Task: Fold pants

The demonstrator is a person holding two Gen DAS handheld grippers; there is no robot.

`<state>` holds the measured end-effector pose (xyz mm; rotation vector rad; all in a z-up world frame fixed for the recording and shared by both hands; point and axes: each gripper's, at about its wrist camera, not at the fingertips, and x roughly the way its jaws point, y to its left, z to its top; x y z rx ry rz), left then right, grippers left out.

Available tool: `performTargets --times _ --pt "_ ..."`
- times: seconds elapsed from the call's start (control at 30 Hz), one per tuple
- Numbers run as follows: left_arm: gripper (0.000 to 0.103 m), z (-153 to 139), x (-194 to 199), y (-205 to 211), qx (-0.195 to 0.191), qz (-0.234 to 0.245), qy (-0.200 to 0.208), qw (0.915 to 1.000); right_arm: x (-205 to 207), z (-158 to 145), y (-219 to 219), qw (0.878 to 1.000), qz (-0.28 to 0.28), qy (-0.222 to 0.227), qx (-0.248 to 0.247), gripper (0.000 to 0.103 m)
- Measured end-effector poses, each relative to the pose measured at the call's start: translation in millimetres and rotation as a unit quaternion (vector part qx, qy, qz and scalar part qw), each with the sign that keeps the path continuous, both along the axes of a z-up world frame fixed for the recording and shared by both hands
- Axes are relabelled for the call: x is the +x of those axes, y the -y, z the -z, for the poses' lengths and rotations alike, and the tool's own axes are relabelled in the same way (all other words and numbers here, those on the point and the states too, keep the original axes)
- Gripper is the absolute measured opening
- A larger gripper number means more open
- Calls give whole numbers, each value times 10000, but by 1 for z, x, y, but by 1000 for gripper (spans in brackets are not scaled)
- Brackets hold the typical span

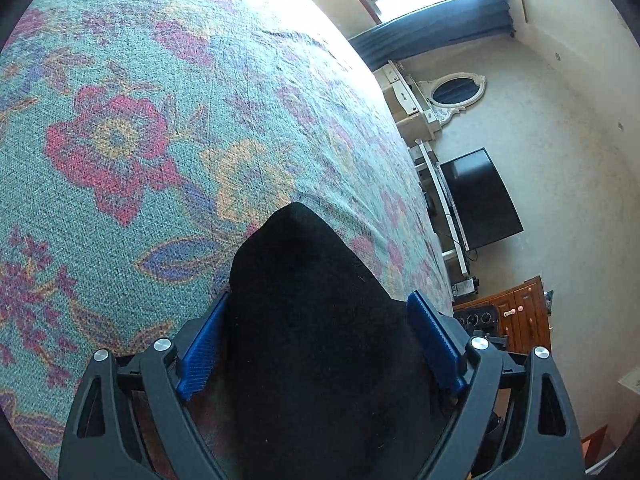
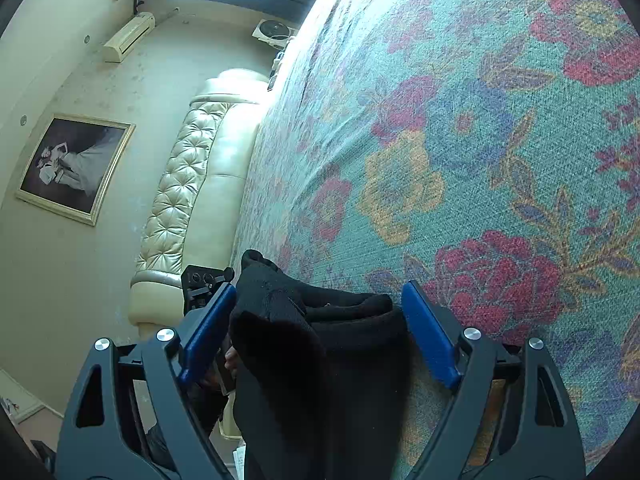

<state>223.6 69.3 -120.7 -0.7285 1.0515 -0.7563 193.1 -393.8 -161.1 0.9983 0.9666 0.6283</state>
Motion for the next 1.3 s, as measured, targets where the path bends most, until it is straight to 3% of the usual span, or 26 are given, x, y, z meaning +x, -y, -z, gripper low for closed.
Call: performTargets --times 0.03,0.1,0.17,0.27,0.3,0.4,0.53,1.03,1.1,1.17,1.27,1.3 --pt "86 0 1 3 62 16 -7 10000 1 1 0 10000 8 -30 -62 72" --pt "86 -1 -1 8 257 75 8 9996 2 6 -1 9996 56 -160 -219 48" --pt "86 -3 1 13 445 114 30 9989 3 12 1 9990 49 -262 -350 36" --pt "86 -2 3 17 602 116 -39 9981 3 16 4 9987 11 -299 -405 28" --pt "85 -2 3 18 677 119 -75 9976 3 17 4 9986 2 -311 -420 27" --pt "69 -3 7 21 1003 37 -160 9948 3 20 7 9987 -31 -282 -424 25" --pt "53 0 4 12 1074 41 -88 9942 0 24 12 9989 -21 -234 -404 24" --pt "43 -2 -5 16 1528 -12 401 9874 0 21 16 9980 87 -170 -602 21" --pt "43 -3 -4 18 1547 22 465 9869 2 19 16 9966 204 -100 -793 12" --pt "43 -3 -5 20 1591 42 541 9858 6 24 23 9973 373 -188 -606 10" --pt "43 -4 -5 21 1584 22 580 9857 5 19 33 9959 638 -126 -633 14" --pt "44 -3 -5 19 1558 13 583 9861 2 16 39 9943 810 -98 -684 20"
